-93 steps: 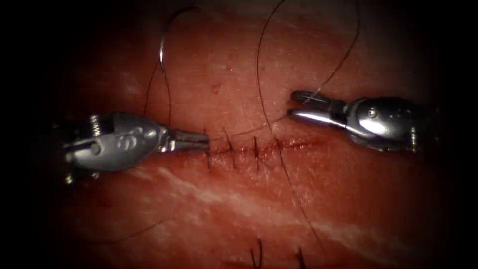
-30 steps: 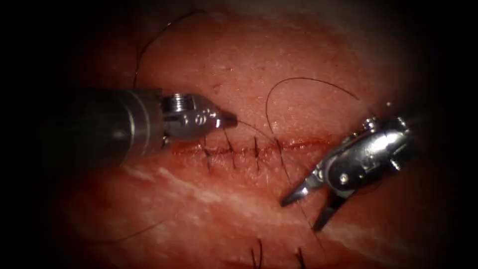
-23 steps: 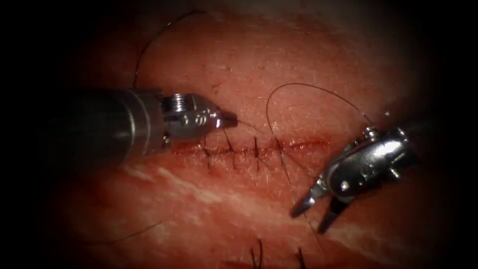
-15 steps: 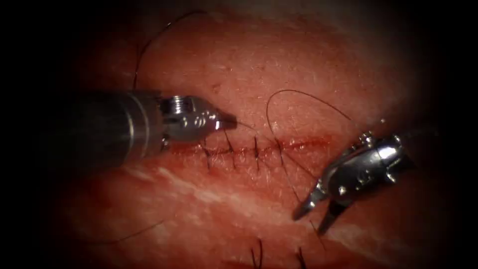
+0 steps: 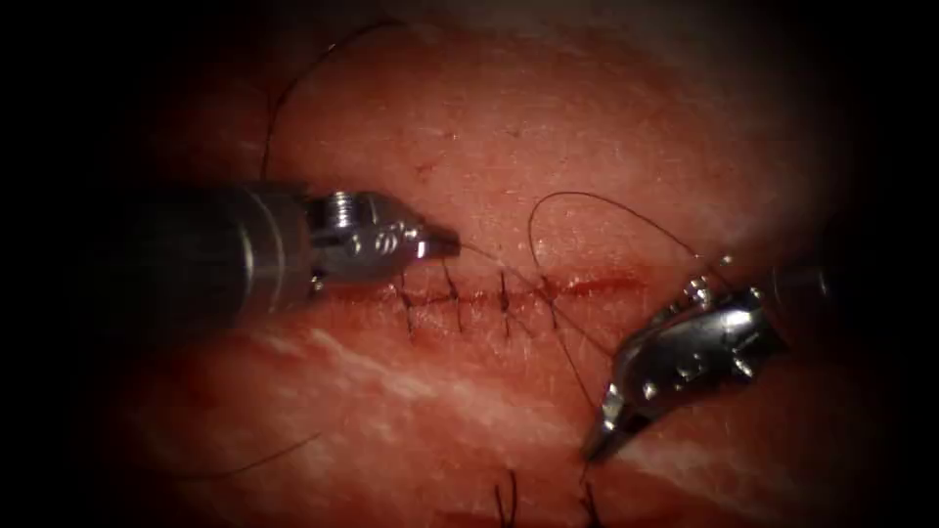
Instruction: Wound Closure
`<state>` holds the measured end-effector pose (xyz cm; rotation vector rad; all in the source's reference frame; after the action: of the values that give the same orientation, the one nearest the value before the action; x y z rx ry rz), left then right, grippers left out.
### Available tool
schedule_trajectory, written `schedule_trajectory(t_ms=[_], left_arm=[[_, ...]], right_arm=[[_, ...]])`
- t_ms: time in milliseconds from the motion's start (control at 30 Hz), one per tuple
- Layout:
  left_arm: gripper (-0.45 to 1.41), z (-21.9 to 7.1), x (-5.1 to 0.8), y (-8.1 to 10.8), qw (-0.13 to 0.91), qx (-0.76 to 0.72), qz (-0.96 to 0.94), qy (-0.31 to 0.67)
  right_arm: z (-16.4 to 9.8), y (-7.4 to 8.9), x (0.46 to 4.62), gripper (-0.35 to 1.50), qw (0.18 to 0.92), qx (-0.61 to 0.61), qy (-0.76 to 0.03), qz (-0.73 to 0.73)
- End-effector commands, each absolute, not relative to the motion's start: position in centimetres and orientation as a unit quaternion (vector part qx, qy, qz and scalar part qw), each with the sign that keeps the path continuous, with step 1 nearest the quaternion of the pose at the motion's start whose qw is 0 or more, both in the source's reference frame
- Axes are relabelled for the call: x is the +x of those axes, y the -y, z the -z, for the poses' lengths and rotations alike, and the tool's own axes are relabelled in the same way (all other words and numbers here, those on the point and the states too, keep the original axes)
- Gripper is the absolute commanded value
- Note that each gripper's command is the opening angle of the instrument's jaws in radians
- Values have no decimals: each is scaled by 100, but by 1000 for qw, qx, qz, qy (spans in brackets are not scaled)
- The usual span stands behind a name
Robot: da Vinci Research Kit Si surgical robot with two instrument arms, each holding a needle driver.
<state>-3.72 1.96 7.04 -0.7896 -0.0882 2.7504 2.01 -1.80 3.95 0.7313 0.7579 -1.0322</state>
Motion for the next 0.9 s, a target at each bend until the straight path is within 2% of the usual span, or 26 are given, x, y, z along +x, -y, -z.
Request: schedule_trajectory(t_ms=[33,333,567,900], left_arm=[[-45,-710,-379,-192,139,-274,-951,31],[-45,-699,-385,-174,139,-278,-950,36],[-45,-696,-389,-119,116,-280,-952,48],[-45,-642,-381,-43,89,-291,-950,73]], right_arm=[[-398,188,206,-35,739,334,-353,466],[-377,166,220,-35,758,324,-409,391],[-343,143,222,-35,759,341,-488,262],[-338,104,232,-35,768,349,-510,167]])
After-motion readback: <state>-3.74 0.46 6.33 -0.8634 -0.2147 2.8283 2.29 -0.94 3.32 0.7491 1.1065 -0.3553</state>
